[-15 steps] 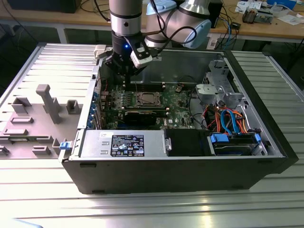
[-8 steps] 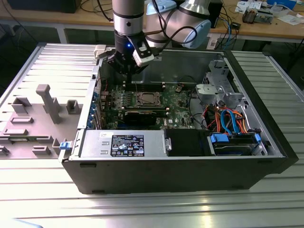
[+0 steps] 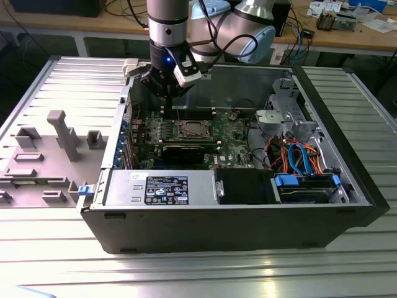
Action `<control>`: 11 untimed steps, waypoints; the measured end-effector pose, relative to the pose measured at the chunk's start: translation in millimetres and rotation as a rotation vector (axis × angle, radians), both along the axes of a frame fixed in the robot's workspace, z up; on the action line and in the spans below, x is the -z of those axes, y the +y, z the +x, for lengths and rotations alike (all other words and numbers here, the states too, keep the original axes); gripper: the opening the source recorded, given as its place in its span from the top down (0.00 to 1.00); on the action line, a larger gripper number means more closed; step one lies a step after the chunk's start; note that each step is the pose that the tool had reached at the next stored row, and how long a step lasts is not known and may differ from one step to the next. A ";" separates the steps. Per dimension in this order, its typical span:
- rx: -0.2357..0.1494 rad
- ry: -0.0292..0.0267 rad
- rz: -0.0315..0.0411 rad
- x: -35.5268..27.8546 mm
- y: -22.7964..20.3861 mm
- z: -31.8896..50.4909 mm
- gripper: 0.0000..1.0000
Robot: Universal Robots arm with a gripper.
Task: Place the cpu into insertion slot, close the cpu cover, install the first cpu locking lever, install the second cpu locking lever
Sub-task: 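Install the first cpu locking lever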
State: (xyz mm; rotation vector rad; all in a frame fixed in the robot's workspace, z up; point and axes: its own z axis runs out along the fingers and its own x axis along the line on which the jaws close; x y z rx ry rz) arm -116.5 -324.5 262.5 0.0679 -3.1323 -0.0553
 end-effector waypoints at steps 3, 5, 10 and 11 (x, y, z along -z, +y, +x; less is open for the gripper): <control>0.000 0.0000 -0.0001 0.1 0.0 0.0 0.89; 0.000 -0.0007 0.0003 0.7 0.4 0.1 0.89; 0.000 -0.0007 -0.0001 1.3 3.6 2.0 0.89; 0.000 -0.0007 -0.0001 1.3 4.3 2.9 0.89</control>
